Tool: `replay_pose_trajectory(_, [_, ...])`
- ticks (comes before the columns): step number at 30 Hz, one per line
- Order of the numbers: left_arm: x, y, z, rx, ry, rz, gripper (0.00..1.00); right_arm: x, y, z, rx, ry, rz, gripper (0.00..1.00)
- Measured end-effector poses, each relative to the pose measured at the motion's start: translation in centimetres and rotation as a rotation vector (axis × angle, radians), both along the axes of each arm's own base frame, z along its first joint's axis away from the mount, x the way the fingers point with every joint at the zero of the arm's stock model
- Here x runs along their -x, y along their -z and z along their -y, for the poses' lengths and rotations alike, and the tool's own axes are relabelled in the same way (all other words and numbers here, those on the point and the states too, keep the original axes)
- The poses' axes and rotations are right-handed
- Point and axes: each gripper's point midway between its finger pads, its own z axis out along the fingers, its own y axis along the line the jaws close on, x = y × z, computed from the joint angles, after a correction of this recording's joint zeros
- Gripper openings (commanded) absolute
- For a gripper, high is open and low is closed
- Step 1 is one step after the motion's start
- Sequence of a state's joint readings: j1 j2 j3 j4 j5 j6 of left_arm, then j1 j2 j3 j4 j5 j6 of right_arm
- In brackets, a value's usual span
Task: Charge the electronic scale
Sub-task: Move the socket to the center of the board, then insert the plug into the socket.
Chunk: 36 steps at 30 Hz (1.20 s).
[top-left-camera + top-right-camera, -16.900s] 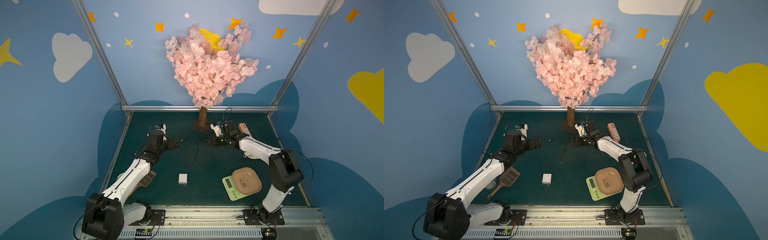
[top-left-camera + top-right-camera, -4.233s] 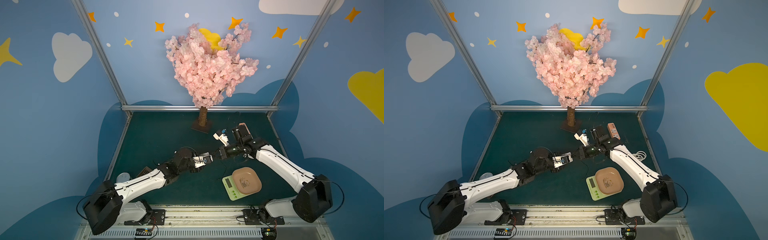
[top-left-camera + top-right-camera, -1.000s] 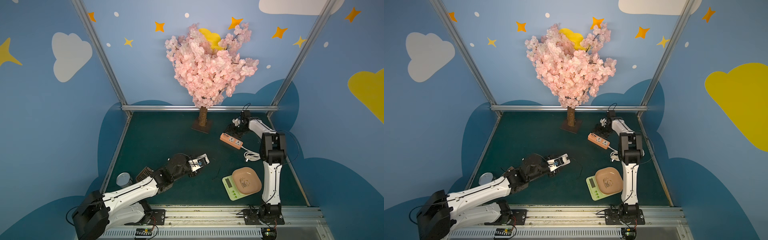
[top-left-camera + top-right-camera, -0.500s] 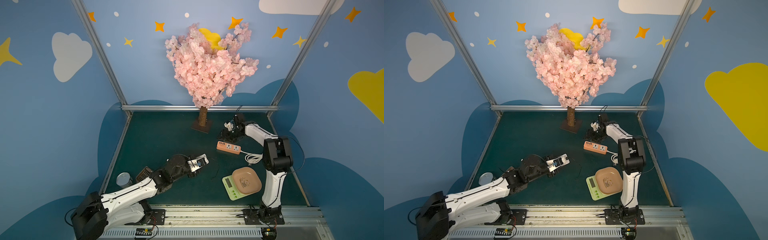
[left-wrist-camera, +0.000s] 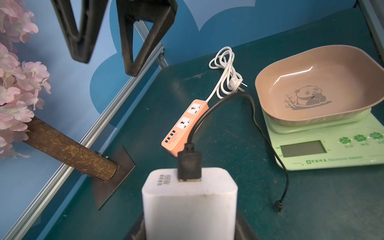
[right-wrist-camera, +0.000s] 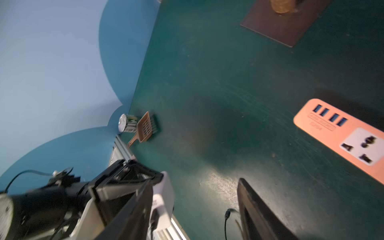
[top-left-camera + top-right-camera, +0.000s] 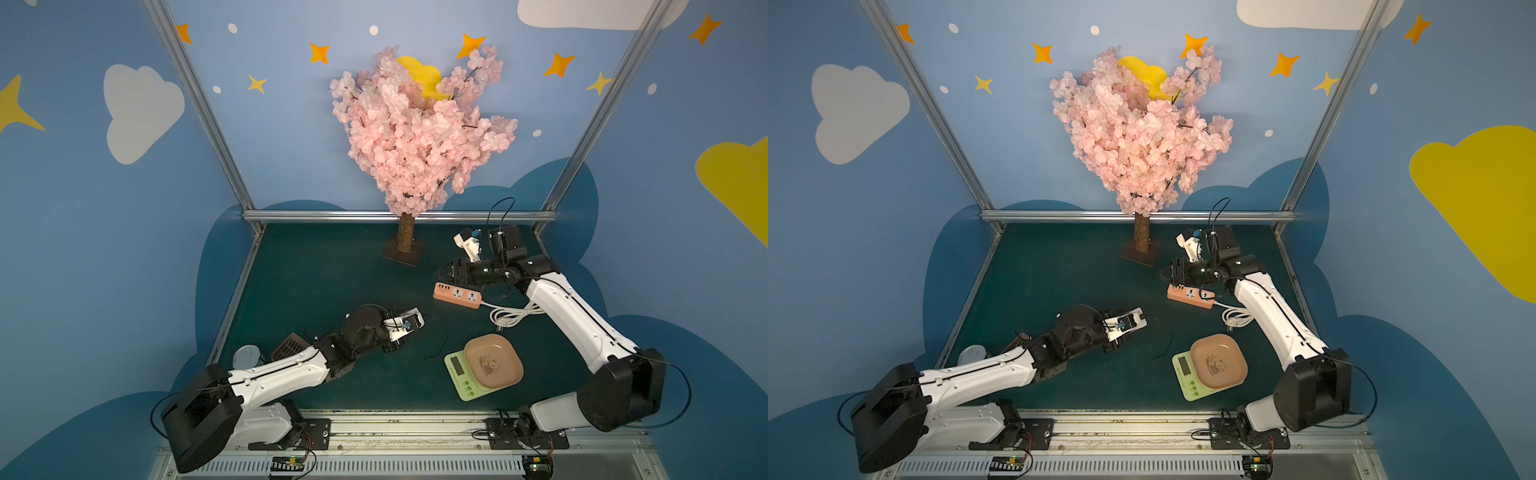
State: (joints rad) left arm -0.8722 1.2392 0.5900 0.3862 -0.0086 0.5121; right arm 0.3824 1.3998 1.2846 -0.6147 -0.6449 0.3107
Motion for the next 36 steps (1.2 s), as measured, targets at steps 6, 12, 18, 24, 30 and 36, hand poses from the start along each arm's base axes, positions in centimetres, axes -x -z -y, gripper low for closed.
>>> replay_pose_trajectory(6, [-0.7,-1.4,1.1,0.038,0.019,0.02,0.36,5.9,-0.1,-1.3,-0.027,-0.115,0.017,0.71])
replay_pose_trajectory(12, [-0.9,-2.1,1.8,0.056,0.036,0.026,0.36,8.8,1.7,-1.2,0.008,-0.139,0.021,0.71])
replay_pose_trajectory(18, [-0.9,-2.6,2.3,0.072,0.052,0.028,0.36,9.2,3.0,-1.5,0.059,-0.135,0.031,0.71])
replay_pose_trajectory(24, [-0.8,-2.6,2.5,0.08,0.061,0.02,0.36,8.7,2.9,-2.1,0.065,-0.124,0.065,0.68])
replay_pose_trajectory(30, [-0.7,-2.6,2.5,0.087,0.065,0.011,0.36,7.8,3.2,-2.6,0.063,-0.102,0.069,0.6])
replay_pose_trajectory(36, [-0.7,-2.6,2.5,0.087,0.064,0.008,0.36,7.4,3.8,-3.0,0.062,-0.093,0.043,0.52])
